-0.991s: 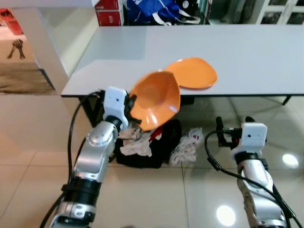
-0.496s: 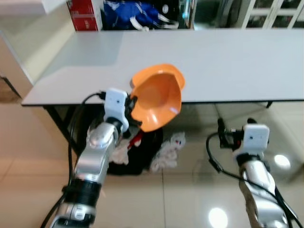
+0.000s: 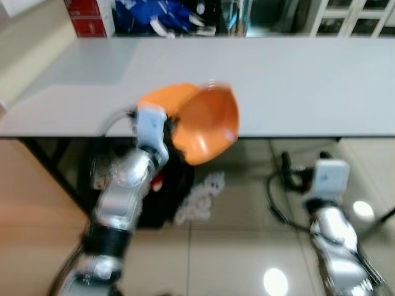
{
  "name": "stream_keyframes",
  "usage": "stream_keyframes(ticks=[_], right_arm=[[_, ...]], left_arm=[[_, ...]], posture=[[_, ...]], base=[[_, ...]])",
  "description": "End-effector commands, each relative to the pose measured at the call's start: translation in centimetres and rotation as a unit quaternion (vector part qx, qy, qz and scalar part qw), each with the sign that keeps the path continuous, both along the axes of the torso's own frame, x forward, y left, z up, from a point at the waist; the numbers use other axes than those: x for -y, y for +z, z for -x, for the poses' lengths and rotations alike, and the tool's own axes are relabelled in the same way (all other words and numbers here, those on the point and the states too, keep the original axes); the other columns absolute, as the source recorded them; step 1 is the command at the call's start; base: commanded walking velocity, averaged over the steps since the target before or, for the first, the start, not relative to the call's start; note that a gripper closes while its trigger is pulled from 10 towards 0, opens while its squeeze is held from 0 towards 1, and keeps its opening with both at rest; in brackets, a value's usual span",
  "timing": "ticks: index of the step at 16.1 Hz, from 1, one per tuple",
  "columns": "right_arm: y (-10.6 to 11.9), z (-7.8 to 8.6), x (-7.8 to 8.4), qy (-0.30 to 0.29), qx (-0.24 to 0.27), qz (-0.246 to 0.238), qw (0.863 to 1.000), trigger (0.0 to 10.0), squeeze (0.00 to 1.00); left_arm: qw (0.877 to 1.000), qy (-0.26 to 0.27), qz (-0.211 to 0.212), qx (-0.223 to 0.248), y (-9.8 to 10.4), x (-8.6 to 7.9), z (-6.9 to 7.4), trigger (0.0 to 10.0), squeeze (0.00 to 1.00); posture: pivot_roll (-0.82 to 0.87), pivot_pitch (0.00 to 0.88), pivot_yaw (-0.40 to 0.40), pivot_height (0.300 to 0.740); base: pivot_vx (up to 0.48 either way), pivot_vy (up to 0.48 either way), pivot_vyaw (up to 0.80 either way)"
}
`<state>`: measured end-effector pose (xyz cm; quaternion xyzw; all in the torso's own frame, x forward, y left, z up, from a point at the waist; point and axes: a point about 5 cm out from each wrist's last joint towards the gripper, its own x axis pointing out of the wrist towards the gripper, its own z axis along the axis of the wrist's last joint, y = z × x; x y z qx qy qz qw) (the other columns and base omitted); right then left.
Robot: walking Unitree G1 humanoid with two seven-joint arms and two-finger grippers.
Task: Setting the table
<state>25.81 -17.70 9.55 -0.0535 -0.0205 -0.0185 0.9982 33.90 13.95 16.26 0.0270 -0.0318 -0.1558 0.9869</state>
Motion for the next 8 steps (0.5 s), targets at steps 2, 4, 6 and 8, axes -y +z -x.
stream_keyframes(ticks=[2,4,6,8], right_arm=[[0.0,0.1,0.9,-0.011,-0.002,0.010,1.000,10.0,0.00],[0.0,0.1,0.9,-0.010,-0.004,0.010,1.000,10.0,0.00],[0.0,0.1,0.9,-0.010,-0.004,0.011,1.000,10.0,0.00],[0.0,0.1,0.8,-0.010,-0.004,0.011,1.000,10.0,0.00]], left_arm=[[0.999,-0.018,0.034,0.028,2.7,0.7,-1.3,0.0,0.00],[0.997,-0.048,0.033,0.047,4.5,1.5,-2.4,0.0,0.00],[0.996,-0.062,0.039,0.053,5.5,2.1,-3.1,0.0,0.00],[0.996,-0.062,0.044,0.054,6.5,2.7,-4.4,0.0,0.00]], posture=[[-0.08,0.031,0.052,0.740],[-0.08,0.032,0.051,0.740],[-0.09,0.032,0.053,0.740],[-0.10,0.032,0.056,0.740]], base=[[0.277,-0.390,0.00],[0.274,-0.392,0.00],[0.000,0.000,0.00],[0.000,0.000,0.00]])
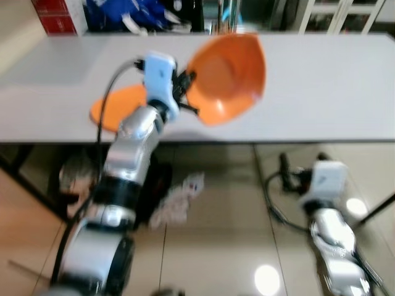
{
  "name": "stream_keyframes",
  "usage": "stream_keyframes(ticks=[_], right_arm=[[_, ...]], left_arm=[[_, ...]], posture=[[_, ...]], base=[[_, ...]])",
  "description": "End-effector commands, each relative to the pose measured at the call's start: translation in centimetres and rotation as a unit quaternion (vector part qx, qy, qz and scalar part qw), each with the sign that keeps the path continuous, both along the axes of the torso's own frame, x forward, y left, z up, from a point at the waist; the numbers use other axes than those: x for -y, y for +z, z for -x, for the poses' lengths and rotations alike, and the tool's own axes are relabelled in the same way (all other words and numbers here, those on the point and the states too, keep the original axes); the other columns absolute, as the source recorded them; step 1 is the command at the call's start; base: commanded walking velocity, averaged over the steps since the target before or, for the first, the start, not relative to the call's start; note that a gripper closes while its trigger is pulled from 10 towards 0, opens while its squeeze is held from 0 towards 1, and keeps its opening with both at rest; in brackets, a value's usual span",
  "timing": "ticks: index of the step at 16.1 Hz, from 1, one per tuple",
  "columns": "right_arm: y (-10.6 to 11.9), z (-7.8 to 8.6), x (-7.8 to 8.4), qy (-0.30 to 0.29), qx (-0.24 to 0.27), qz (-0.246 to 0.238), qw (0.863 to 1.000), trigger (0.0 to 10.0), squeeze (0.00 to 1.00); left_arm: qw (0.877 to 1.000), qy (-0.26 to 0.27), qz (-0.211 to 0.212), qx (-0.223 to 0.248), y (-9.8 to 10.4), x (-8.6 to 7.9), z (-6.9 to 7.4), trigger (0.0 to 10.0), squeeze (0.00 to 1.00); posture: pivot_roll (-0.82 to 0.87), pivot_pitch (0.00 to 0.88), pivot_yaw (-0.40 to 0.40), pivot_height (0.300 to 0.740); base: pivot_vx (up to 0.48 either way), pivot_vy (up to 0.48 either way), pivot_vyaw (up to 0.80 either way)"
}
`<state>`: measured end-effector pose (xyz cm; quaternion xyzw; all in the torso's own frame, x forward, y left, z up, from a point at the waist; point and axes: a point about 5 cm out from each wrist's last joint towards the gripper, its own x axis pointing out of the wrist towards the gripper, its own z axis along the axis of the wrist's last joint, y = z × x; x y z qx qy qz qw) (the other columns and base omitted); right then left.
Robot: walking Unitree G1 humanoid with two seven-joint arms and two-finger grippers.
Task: Setting the table
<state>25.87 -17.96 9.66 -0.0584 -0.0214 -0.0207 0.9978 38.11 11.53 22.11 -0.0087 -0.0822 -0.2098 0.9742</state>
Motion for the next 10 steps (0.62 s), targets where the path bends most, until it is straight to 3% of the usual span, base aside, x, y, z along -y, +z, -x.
stream_keyframes(ticks=[1,3,4,8,10], right_arm=[[-0.2,0.2,0.5,-0.008,-0.006,0.006,1.000,10.0,0.00],[-0.3,0.3,0.4,-0.007,-0.008,0.005,1.000,10.0,0.00],[-0.4,0.3,0.3,-0.004,-0.010,0.005,1.000,10.0,0.00],[-0.6,0.7,0.2,-0.002,-0.014,0.007,1.000,10.0,0.00],[-0.7,1.2,0.4,-0.006,-0.017,0.010,1.000,10.0,0.00]], left_arm=[[1.000,0.000,0.016,0.002,0.7,0.3,-0.6,0.0,0.00],[0.998,0.014,0.054,-0.025,0.7,0.4,-1.8,0.0,0.00],[0.993,0.028,0.098,-0.055,0.7,0.6,-2.7,0.0,0.00],[0.986,0.038,0.146,-0.075,1.6,1.1,-3.6,0.0,0.00],[0.979,0.058,0.177,-0.081,2.3,0.1,-4.0,0.0,0.00]], posture=[[-0.10,0.030,0.057,0.740],[-0.10,0.029,0.054,0.740],[-0.11,0.029,0.052,0.740],[-0.14,0.032,0.054,0.740],[-0.16,0.032,0.059,0.740]], base=[[0.000,0.000,0.00],[0.000,0.000,0.00],[0.000,0.000,0.00],[0.000,0.000,0.00],[0.000,0.000,0.00]])
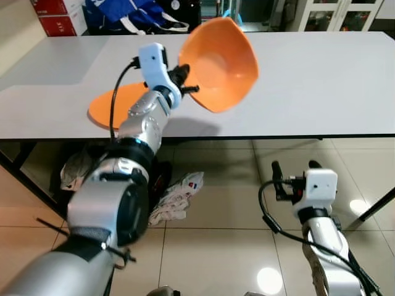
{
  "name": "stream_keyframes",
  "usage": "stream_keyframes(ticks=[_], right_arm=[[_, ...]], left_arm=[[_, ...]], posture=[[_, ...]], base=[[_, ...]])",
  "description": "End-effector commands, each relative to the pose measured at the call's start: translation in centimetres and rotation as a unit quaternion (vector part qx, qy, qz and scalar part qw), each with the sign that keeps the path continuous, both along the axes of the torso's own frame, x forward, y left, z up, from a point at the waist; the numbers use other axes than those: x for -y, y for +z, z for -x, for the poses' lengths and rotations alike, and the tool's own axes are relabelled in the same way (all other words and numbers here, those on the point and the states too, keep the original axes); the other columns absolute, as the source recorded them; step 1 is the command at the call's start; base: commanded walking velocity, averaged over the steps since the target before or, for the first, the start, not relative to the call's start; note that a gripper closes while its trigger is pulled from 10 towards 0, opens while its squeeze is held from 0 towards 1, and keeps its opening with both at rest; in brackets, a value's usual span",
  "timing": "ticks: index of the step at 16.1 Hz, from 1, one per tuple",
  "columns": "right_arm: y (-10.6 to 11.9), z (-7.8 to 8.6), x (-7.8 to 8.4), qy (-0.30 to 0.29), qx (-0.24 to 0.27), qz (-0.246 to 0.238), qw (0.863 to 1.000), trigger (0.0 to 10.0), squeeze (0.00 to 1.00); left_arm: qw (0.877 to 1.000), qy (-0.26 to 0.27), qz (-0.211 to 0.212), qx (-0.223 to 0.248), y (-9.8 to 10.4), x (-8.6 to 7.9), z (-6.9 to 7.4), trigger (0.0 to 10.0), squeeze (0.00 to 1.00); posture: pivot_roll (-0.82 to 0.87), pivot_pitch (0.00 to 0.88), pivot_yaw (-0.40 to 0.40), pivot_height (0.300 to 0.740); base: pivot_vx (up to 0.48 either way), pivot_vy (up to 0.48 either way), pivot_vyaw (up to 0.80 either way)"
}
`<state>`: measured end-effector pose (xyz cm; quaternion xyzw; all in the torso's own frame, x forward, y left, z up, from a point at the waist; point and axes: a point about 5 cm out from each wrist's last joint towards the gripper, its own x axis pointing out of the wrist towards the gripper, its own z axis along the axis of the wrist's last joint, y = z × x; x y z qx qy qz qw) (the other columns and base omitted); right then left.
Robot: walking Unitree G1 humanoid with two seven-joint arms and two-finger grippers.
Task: Setting the table
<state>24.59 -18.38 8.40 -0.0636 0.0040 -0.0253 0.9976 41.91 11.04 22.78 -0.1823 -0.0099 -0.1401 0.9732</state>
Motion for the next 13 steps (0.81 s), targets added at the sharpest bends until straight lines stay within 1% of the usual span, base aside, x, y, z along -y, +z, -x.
stream_keyframes(ticks=[1,2,4,5,7,8,9,11,12,13], right_arm=[[0.5,0.1,0.1,-0.002,0.006,0.006,1.000,10.0,0.00],[0.5,0.2,0.1,-0.002,0.005,0.006,1.000,10.0,0.00],[0.2,0.6,0.0,0.002,-0.001,0.006,1.000,10.0,0.00],[0.2,0.7,-0.1,0.003,-0.003,0.006,1.000,10.0,0.00],[0.2,0.9,-0.2,0.005,-0.003,0.006,1.000,10.0,0.00],[0.2,1.2,-0.2,0.004,-0.006,0.008,1.000,10.0,0.00],[0.2,1.2,-0.1,0.004,-0.007,0.008,1.000,10.0,0.00],[0.0,1.7,0.0,0.002,-0.011,0.012,1.000,10.0,0.00],[0.0,1.8,0.1,0.002,-0.012,0.012,1.000,10.0,0.00],[-0.1,1.9,0.1,0.001,-0.014,0.012,1.000,10.0,0.00]], left_arm=[[0.999,0.023,0.027,0.020,1.6,-0.9,-0.4,0.0,0.00],[0.999,0.031,0.032,0.016,1.6,-1.2,-0.4,0.0,0.00],[0.994,0.079,0.080,-0.013,0.9,-2.9,-0.5,0.0,0.00],[0.991,0.093,0.098,-0.025,0.5,-3.3,-0.5,0.0,0.00],[0.987,0.106,0.111,-0.041,-0.1,-3.4,-0.5,0.0,0.00],[0.985,0.109,0.124,-0.045,-0.3,-3.2,-0.4,0.0,0.00],[0.985,0.110,0.127,-0.045,-0.2,-3.3,-0.5,0.0,0.00],[0.979,0.133,0.151,-0.036,0.5,-4.4,-0.6,0.0,0.00],[0.978,0.142,0.151,-0.030,0.9,-5.0,-0.6,0.0,0.00],[0.980,0.145,0.134,-0.026,1.0,-5.3,-0.6,0.0,0.00]], posture=[[-0.16,0.034,0.058,0.740],[-0.15,0.035,0.057,0.740],[-0.15,0.045,0.052,0.740],[-0.16,0.047,0.051,0.740],[-0.17,0.057,0.054,0.740],[-0.18,0.058,0.054,0.740],[-0.18,0.058,0.054,0.740],[-0.19,0.062,0.053,0.740],[-0.19,0.062,0.054,0.740],[-0.18,0.062,0.057,0.740]], base=[[0.000,0.000,0.00],[0.000,0.000,0.00],[0.000,0.000,0.00],[0.000,0.000,0.00],[0.000,0.000,0.00],[0.000,0.000,0.00],[0.000,0.000,0.00],[0.000,0.000,0.00],[0.000,0.000,0.00],[0.000,0.000,0.00]])
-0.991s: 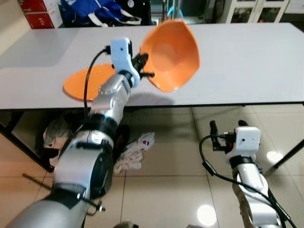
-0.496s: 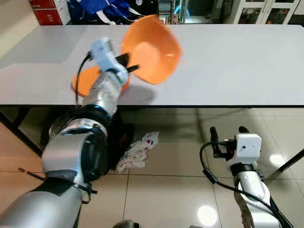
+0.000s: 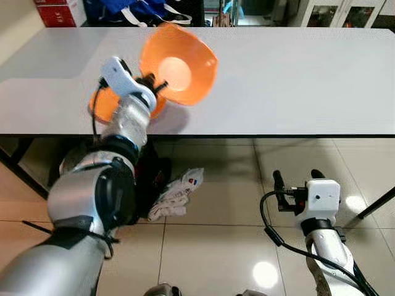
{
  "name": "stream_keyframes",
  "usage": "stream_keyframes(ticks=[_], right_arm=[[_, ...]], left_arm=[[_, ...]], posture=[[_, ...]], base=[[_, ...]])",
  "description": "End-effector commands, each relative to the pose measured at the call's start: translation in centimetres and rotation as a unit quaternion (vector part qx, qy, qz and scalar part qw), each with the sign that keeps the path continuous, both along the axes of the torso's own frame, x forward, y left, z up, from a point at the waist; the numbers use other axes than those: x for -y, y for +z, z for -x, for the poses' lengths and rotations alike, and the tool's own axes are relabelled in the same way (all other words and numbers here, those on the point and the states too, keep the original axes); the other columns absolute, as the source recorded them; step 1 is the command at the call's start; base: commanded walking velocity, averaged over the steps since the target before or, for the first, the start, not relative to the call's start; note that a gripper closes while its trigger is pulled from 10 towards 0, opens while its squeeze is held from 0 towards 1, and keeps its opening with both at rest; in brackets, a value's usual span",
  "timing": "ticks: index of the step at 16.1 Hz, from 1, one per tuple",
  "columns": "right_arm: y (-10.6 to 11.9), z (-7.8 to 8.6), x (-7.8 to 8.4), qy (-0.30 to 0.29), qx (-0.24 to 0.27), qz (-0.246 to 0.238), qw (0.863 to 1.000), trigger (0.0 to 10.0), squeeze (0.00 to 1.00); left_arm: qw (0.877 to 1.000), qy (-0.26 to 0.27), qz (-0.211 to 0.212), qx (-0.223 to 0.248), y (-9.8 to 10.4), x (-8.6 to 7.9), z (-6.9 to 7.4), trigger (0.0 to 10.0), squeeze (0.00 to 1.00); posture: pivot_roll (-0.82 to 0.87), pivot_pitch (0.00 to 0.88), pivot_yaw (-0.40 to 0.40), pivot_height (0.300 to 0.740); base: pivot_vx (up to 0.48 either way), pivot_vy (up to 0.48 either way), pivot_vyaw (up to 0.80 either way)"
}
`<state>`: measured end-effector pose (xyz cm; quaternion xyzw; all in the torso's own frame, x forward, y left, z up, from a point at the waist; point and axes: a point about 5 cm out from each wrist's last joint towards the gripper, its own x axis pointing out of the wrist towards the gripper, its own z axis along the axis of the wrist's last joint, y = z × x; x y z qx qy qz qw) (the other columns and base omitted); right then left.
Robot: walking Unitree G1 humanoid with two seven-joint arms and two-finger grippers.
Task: Setting the table
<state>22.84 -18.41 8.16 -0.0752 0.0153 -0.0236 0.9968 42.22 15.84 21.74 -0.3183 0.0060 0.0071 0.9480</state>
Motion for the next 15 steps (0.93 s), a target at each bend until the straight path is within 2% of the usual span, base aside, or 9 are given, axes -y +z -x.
stream_keyframes(ticks=[1,4,5,7,9,11,12,13,15], right_arm=[[0.1,0.2,0.0,0.000,-0.004,0.001,1.000,10.0,0.00],[0.3,0.1,-0.2,-0.010,0.003,-0.005,1.000,10.0,0.00],[0.4,0.1,0.0,-0.017,0.008,-0.008,1.000,10.0,0.00],[0.2,0.1,0.0,-0.015,0.005,-0.009,1.000,10.0,0.00],[0.0,0.0,-0.1,-0.008,0.001,-0.008,1.000,10.0,0.00],[0.1,-0.6,-0.4,0.002,0.003,-0.007,1.000,10.0,0.00],[0.2,-1.1,-0.4,0.004,0.006,-0.006,1.000,10.0,0.00],[0.3,-1.2,-0.4,0.005,0.007,-0.006,1.000,10.0,0.00],[0.4,-1.6,-0.5,0.007,0.011,-0.007,1.000,10.0,0.00]], left_arm=[[0.998,0.007,-0.047,0.034,2.1,-0.4,-0.3,0.0,0.00],[0.973,-0.057,-0.216,0.059,0.9,0.5,0.1,0.0,0.00],[0.955,-0.074,-0.274,0.085,0.9,-0.3,0.5,0.0,0.00],[0.917,-0.069,-0.359,0.159,3.5,-2.8,1.1,0.0,0.00],[0.906,-0.096,-0.357,0.208,6.3,-3.8,2.1,0.0,0.00],[0.898,-0.186,-0.319,0.238,7.7,-3.4,4.8,0.0,0.00],[0.885,-0.250,-0.308,0.243,7.1,-2.3,7.1,0.0,0.00],[0.881,-0.273,-0.313,0.229,5.4,-1.7,8.1,0.0,0.00],[0.886,-0.256,-0.344,0.178,0.3,-1.0,8.9,0.0,0.00]], posture=[[-0.18,0.062,0.061,0.740],[-0.18,0.067,0.083,0.740],[-0.16,0.068,0.083,0.740],[-0.13,0.071,0.071,0.740],[-0.09,0.069,0.055,0.740],[-0.07,0.064,0.049,0.740],[-0.05,0.058,0.044,0.740],[-0.04,0.055,0.044,0.740],[-0.04,0.051,0.043,0.740]], base=[[0.000,0.000,0.00],[0.000,0.000,0.00],[0.000,0.000,0.00],[0.000,0.000,0.00],[0.000,0.000,0.00],[0.000,0.000,0.00],[0.000,0.000,0.00],[0.000,0.000,0.00],[0.000,0.000,0.00]])
